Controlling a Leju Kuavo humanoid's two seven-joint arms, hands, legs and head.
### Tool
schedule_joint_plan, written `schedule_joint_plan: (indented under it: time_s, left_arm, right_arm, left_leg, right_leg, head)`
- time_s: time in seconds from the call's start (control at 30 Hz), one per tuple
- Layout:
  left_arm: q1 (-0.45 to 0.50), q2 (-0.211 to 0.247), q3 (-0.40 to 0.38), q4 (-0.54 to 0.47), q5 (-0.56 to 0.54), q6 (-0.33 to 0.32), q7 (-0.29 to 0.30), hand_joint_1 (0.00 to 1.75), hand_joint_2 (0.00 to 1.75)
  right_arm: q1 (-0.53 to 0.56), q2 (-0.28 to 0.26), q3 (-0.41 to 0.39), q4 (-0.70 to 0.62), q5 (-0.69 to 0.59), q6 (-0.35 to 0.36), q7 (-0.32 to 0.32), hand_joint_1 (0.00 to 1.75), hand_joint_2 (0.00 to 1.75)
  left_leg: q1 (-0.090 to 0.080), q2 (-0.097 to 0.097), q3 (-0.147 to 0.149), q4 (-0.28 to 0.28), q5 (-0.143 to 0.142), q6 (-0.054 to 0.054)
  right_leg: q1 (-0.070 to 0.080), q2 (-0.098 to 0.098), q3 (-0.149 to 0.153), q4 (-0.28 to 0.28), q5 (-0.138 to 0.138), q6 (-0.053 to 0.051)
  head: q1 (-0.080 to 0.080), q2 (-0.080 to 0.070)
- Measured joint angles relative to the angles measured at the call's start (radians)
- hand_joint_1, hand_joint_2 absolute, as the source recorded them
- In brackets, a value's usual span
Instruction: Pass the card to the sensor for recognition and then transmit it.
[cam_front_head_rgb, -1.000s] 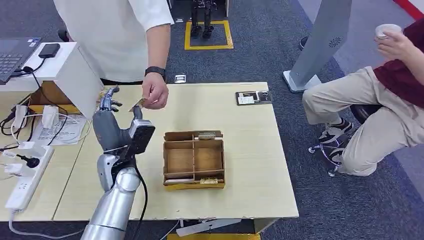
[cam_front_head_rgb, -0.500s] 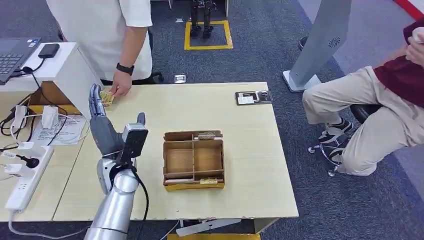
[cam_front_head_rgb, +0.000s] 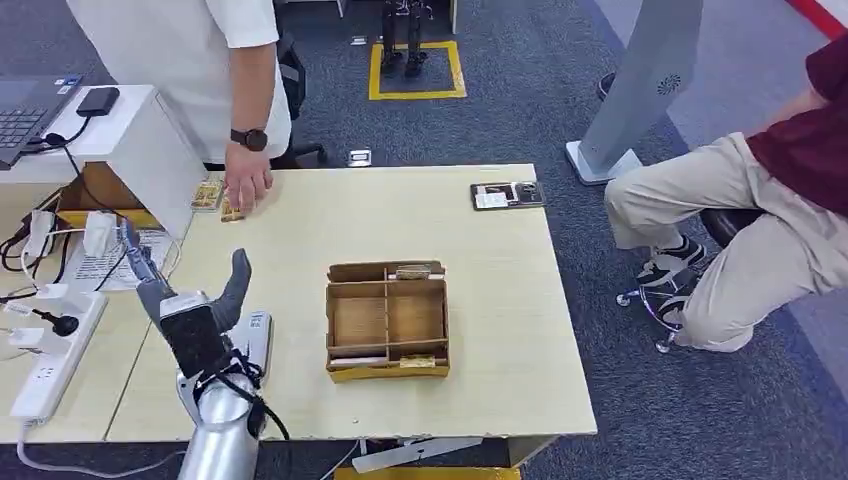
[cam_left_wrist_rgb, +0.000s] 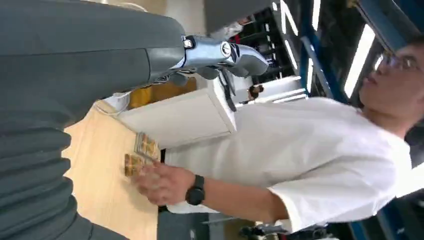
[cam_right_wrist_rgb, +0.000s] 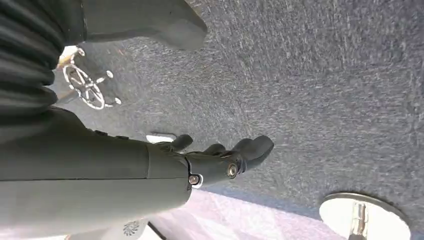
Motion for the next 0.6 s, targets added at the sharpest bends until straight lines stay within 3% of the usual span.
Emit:
schedule_joint_plan:
  time_s: [0.13, 0.27, 0.6]
  left_arm:
    - [0.070, -0.005, -0.019, -0.103, 0.126, 0.000, -0.081, 0.00, 1.75]
    - [0.098, -0.008, -0.021, -0.180, 0.169, 0.000, -0.120, 0.00, 1.75]
    - [0.123, -0.008, -0.021, -0.272, 0.156, 0.000, -0.135, 0.00, 1.75]
  right_arm:
    - [0.000, 0.015, -0.027, -0.025, 0.001, 0.000, 0.005, 0.00, 1.75]
    - [-0.001, 0.024, -0.051, -0.043, 0.010, 0.000, 0.008, 0.00, 1.75]
    - [-0.001, 0.032, -0.076, -0.057, 0.024, 0.000, 0.008, 0.00, 1.75]
  left_leg:
    - [0.000, 0.000, 0.000, 0.000, 0.000, 0.000]
    - [0.000, 0.000, 0.000, 0.000, 0.000, 0.000]
    - [0.000, 0.000, 0.000, 0.000, 0.000, 0.000]
  right_leg:
    - [0.000, 0.000, 0.000, 0.000, 0.000, 0.000]
    - [0.000, -0.001, 0.000, 0.000, 0.000, 0.000]
    - [0.000, -0.001, 0.000, 0.000, 0.000, 0.000]
  head:
    - [0.000, 0.000]
    - [-0.001, 0.000]
    - [0.000, 0.000]
